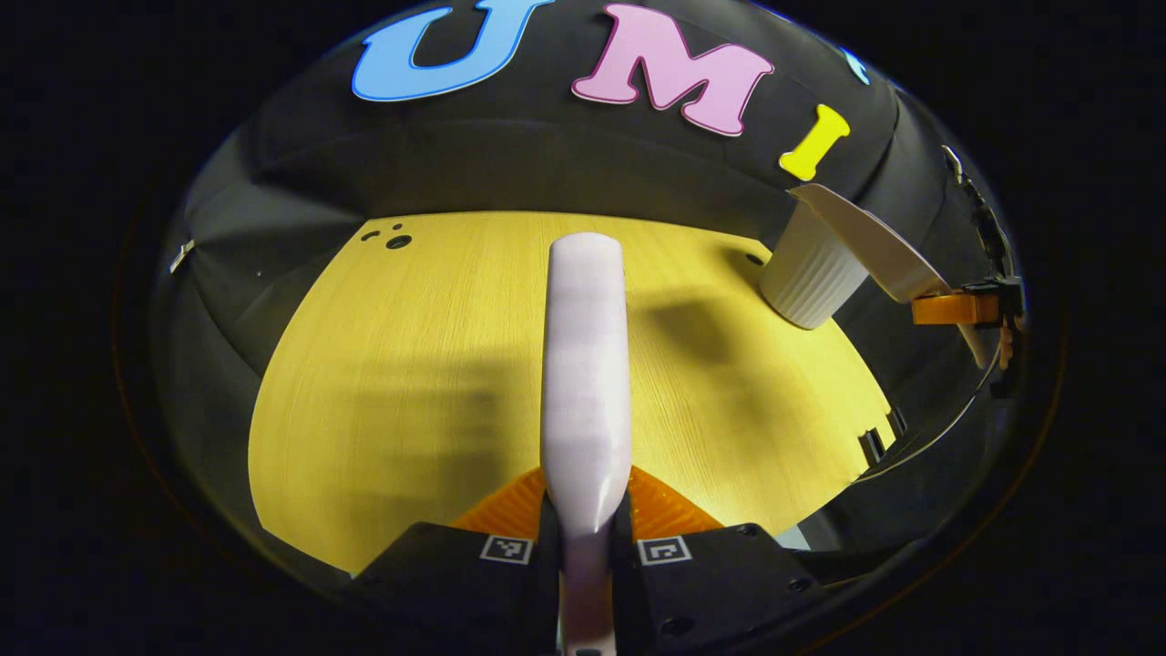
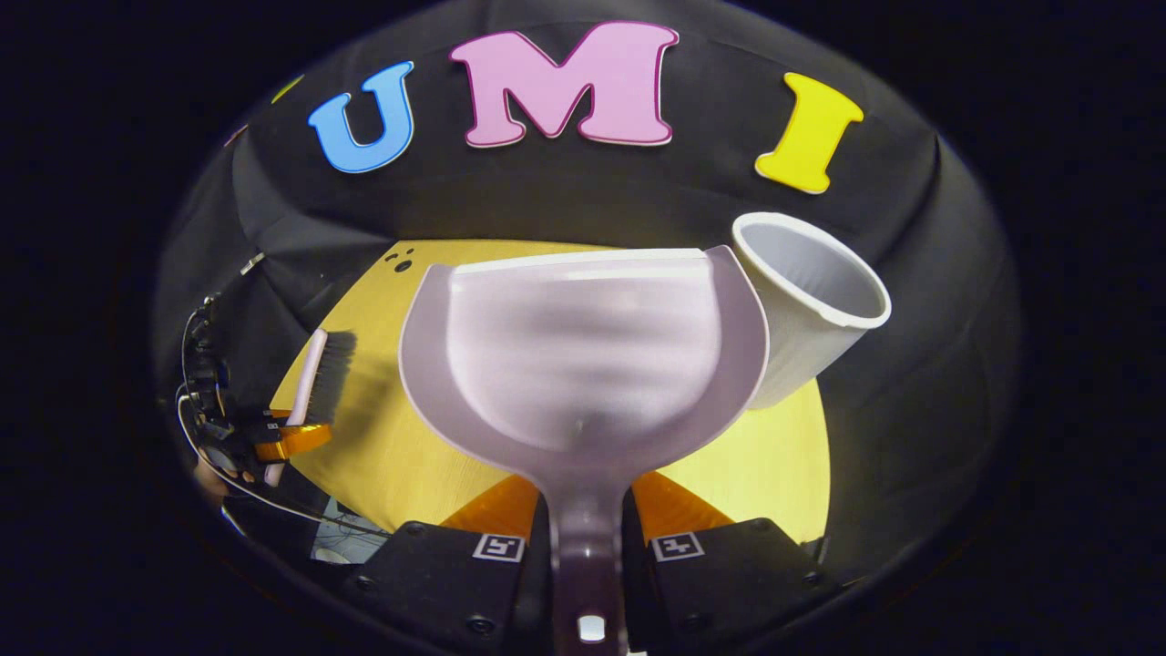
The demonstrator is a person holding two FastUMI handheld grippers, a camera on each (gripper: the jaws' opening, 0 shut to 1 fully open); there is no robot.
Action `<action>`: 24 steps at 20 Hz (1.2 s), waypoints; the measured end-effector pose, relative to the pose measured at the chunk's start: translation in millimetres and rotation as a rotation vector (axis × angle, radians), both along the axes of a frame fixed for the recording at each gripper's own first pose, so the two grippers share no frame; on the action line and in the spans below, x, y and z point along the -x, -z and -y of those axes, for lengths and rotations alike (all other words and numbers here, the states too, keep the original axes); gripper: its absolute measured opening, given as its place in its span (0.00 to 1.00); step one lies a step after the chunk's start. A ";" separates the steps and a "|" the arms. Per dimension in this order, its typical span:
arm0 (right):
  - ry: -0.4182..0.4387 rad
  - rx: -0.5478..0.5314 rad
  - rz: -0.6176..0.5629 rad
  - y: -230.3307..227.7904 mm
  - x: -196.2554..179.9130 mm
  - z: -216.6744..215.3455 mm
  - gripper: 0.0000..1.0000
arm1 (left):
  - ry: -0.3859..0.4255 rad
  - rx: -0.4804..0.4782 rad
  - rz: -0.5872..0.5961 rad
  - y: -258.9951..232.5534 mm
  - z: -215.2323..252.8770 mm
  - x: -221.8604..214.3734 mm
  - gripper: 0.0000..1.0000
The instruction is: Pick up the small broom and dustpan from the desktop, sweep the trash into the dustpan with the broom, and then empty the trash into the garbage bin.
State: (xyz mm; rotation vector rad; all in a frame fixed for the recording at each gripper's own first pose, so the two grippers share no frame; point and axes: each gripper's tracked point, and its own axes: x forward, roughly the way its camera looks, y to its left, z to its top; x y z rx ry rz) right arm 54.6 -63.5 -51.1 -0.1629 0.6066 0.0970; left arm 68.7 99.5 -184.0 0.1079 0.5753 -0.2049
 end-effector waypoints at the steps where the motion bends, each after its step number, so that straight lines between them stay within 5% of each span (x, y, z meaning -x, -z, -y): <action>1: 0.002 -0.010 -0.024 11.0 -1.8 -2.7 0.35 | -0.002 -0.008 -0.012 4.4 -1.8 -2.8 0.28; 12: 0.144 -0.171 -0.178 152.5 -30.0 -21.7 0.36 | -0.097 -0.089 -0.164 69.5 -22.0 -46.8 0.28; 23: 0.197 -0.091 -0.272 221.5 -23.4 -9.2 0.31 | -0.153 -0.151 -0.228 102.4 -22.7 -78.2 0.31; 24: 0.201 -0.090 -0.274 220.3 -22.8 -8.6 0.41 | -0.156 -0.165 -0.237 102.1 -18.3 -76.4 0.30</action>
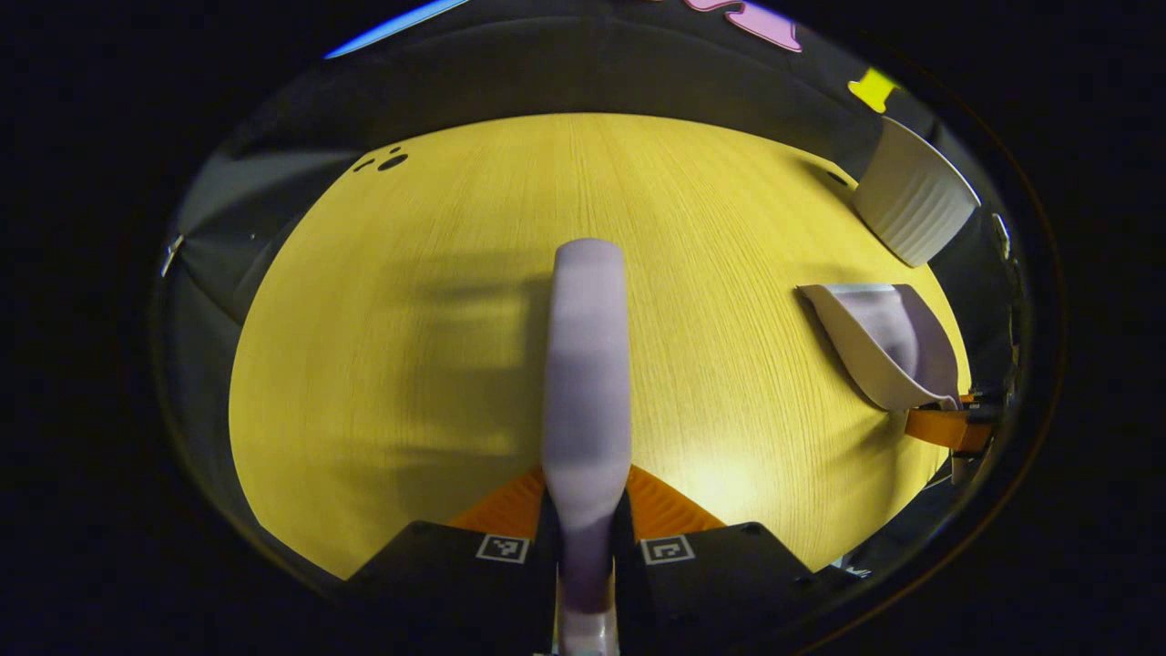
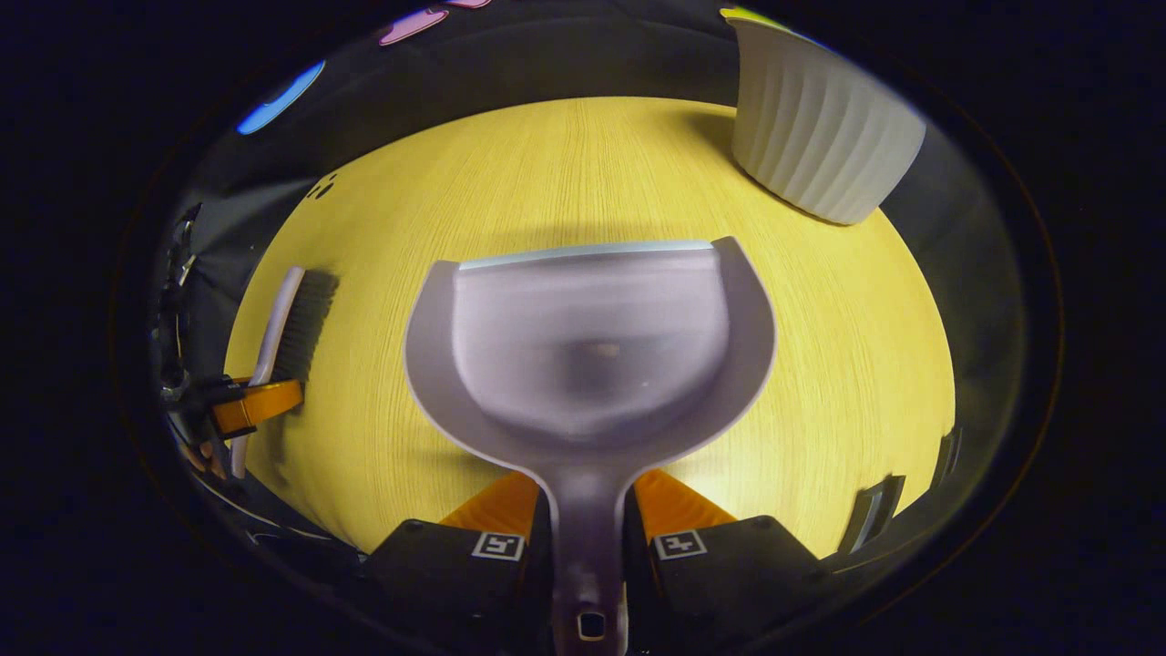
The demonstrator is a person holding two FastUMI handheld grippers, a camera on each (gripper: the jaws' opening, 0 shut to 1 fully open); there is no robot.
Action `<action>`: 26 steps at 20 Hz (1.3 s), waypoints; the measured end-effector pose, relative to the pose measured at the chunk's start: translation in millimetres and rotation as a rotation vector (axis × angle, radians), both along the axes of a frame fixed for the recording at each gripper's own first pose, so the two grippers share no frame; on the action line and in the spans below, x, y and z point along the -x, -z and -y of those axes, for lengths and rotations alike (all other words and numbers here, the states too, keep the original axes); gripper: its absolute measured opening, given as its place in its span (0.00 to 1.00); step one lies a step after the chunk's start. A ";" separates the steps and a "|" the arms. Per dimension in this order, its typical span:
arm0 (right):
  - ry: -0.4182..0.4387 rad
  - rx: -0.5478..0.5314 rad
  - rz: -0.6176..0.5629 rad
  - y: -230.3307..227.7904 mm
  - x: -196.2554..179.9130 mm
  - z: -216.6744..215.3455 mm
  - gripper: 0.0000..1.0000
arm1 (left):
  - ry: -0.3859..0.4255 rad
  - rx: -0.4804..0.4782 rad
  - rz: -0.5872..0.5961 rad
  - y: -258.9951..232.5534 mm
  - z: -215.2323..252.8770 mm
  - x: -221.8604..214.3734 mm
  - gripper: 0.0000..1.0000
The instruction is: Pick up the small broom and dustpan from the desktop, sweep the trash into the dustpan with the broom, and then empty the trash into the garbage bin.
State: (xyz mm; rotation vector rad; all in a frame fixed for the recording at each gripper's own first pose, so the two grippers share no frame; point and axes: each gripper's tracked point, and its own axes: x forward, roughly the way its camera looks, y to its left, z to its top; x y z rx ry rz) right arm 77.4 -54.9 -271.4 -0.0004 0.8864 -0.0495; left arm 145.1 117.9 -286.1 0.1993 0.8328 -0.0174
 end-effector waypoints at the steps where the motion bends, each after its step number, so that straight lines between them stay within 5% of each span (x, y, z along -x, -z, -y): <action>1: 0.002 -0.007 -0.003 -0.7 0.0 -1.5 0.37 | -0.006 -0.008 -0.003 0.7 1.7 0.2 0.32; 3: 0.010 -0.027 0.000 -1.7 -2.8 -5.8 0.31 | -0.002 -0.003 -0.005 -0.1 9.6 2.0 0.35; 4: 0.012 -0.048 0.001 -3.6 -2.2 -8.6 0.47 | 0.008 0.008 -0.004 -0.3 13.7 3.2 0.39; 7: 0.026 -0.111 0.028 -19.4 -0.6 -16.0 0.77 | 0.011 0.032 0.034 -5.7 18.2 8.9 0.84; 8: 0.036 -0.118 0.044 -21.8 -1.6 -13.1 1.00 | 0.001 0.038 0.053 -15.9 17.7 9.7 0.99; 12: 0.072 -0.154 0.207 -73.4 9.8 -9.5 0.99 | -0.037 0.086 0.259 -71.5 18.7 23.5 0.96; 20: 0.157 -0.079 0.650 -207.2 39.0 34.4 0.99 | 0.106 0.045 0.761 -212.1 58.0 70.7 0.96; 26: 0.127 0.101 0.817 -249.9 82.9 23.9 0.99 | 0.267 0.146 0.810 -230.5 122.7 117.8 0.96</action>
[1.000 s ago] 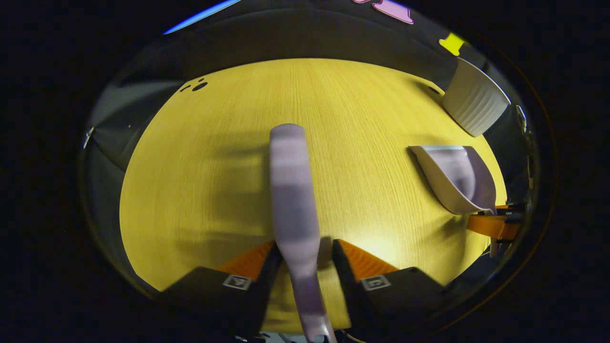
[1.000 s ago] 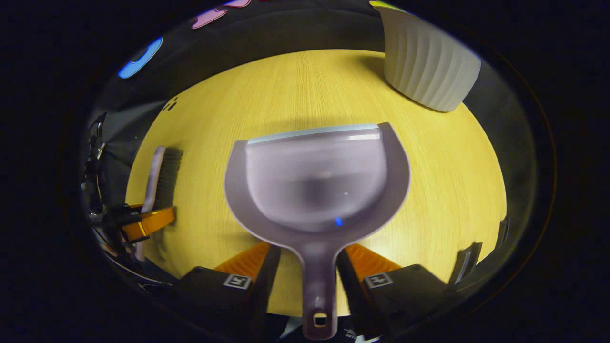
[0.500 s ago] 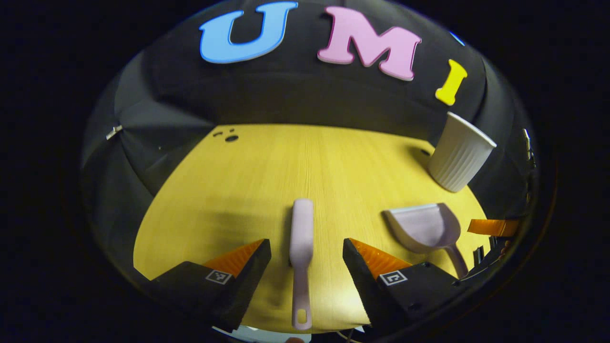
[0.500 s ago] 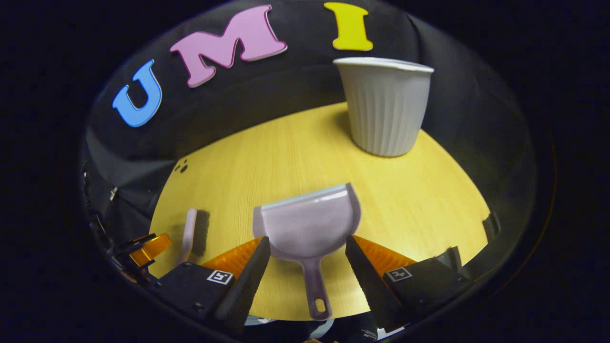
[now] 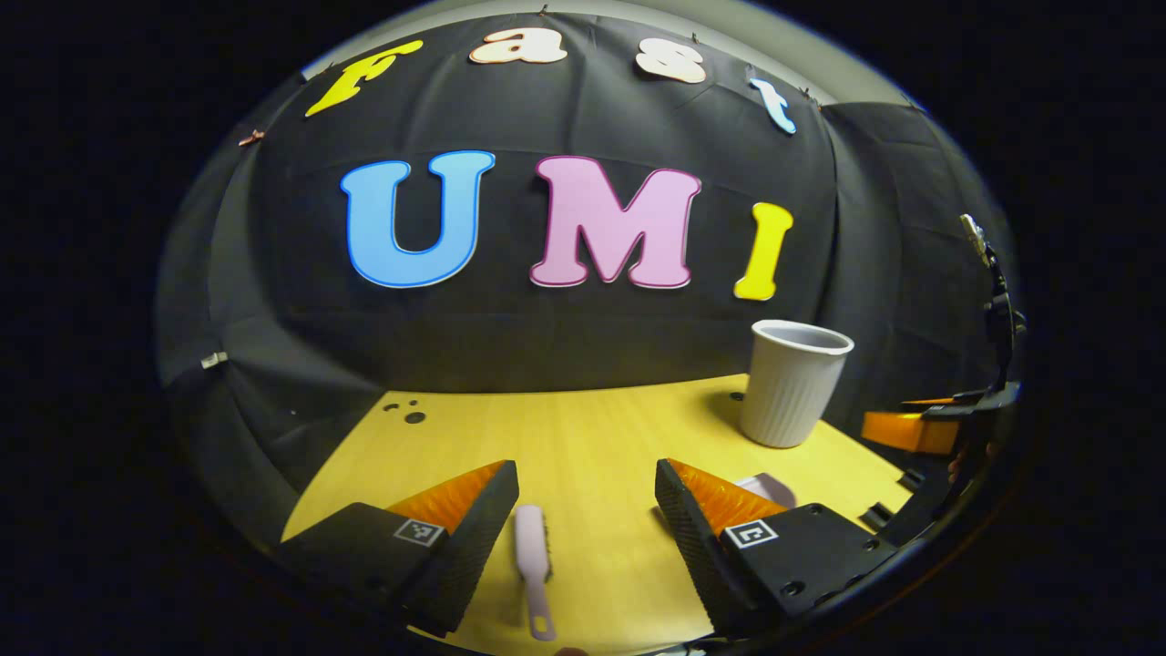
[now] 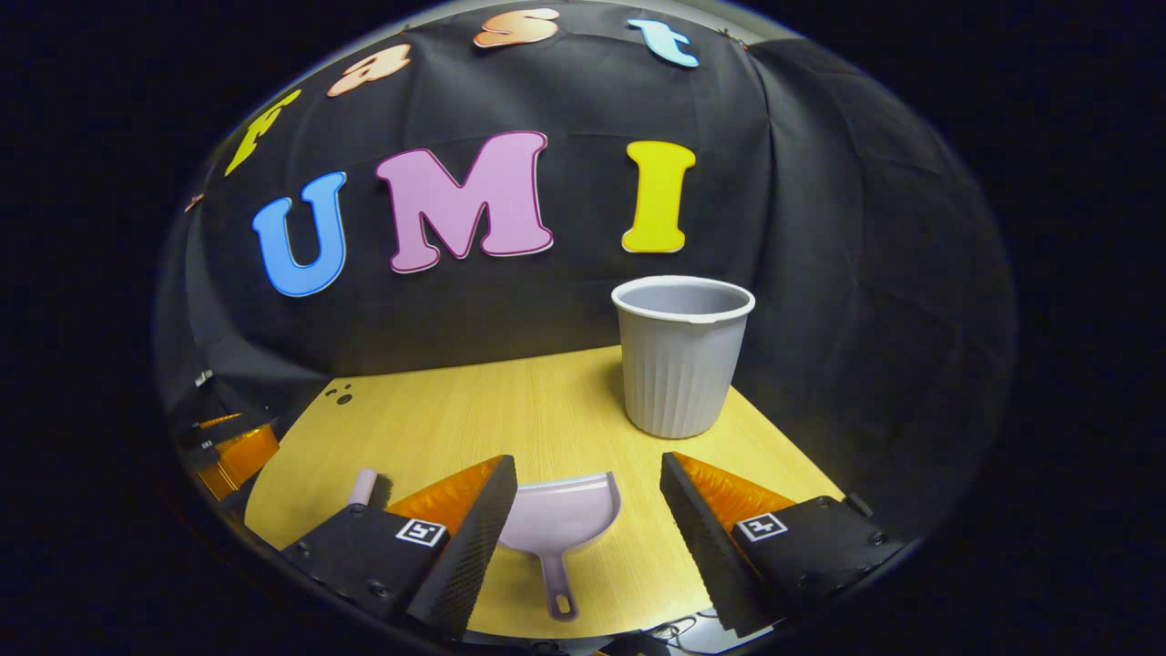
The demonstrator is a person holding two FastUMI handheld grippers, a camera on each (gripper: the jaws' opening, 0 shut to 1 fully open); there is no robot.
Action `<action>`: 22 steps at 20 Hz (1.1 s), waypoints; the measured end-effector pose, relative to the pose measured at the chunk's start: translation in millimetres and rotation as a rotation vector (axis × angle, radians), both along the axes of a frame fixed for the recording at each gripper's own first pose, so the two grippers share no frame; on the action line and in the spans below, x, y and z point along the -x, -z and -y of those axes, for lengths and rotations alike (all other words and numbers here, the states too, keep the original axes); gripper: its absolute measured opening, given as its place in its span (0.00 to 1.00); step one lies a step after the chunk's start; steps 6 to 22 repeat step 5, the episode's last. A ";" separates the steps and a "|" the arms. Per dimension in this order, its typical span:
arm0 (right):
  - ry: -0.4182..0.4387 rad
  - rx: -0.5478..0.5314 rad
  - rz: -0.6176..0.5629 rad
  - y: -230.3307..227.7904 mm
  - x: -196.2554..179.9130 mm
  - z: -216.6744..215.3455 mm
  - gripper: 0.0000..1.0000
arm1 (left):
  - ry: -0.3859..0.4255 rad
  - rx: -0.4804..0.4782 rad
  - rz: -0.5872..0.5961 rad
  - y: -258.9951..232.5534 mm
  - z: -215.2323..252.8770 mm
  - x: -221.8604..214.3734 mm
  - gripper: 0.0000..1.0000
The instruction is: Pick up the small broom and dustpan from the desktop, sweep the trash into the dustpan with the broom, and then empty the trash into the garbage bin.
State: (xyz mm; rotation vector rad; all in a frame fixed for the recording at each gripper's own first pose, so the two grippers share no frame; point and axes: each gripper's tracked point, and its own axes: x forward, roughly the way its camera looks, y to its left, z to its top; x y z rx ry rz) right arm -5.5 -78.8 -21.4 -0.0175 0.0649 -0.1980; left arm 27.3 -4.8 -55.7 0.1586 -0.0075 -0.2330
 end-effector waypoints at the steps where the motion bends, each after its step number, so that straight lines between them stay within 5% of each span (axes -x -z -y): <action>1: -0.001 0.026 0.003 3.8 8.4 -5.9 0.99 | 0.041 0.014 -0.032 7.3 11.9 5.9 0.96; 5: -0.036 0.087 -0.029 27.1 17.0 -31.7 0.99 | 0.129 -0.039 -0.095 22.9 35.6 8.7 0.96; 22: -0.036 0.087 -0.029 27.1 17.0 -31.7 0.99 | 0.129 -0.039 -0.095 22.9 35.6 8.7 0.96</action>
